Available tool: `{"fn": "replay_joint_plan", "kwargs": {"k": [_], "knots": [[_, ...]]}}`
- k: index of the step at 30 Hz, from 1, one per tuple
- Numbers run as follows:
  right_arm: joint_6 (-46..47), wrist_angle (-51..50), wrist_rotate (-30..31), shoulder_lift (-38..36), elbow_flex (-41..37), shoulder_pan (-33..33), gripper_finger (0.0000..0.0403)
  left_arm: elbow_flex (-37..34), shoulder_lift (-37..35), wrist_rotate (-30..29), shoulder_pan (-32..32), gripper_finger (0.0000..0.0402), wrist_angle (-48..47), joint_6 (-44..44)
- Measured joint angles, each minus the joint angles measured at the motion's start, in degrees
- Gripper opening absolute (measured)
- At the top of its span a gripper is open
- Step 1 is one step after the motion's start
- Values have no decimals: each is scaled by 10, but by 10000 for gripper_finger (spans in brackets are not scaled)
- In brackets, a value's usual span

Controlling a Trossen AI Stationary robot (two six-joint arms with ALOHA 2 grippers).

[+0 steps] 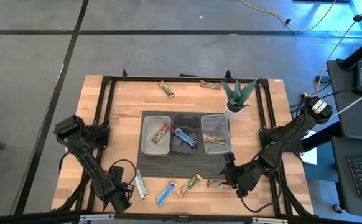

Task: Pick and place Granola Bars by type
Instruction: Put the blue granola bar into the black bin

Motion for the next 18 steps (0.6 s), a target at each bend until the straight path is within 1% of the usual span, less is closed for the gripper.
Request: {"fn": "replay_joint_plan", "kwargs": {"k": [5,9,15,18], "knots": [[-1,11,0,0,0,-9,184,0,13,-2,-10,251,5,0],[-1,12,0,0,0,-15,184,-1,28,-3,-14,251,31,0],[1,12,-7,0,0,-16,185,-63,22,-4,-16,251,142,-9],[0,12,-30,0,0,-16,185,-67,20,-6,-16,251,147,3]]}}
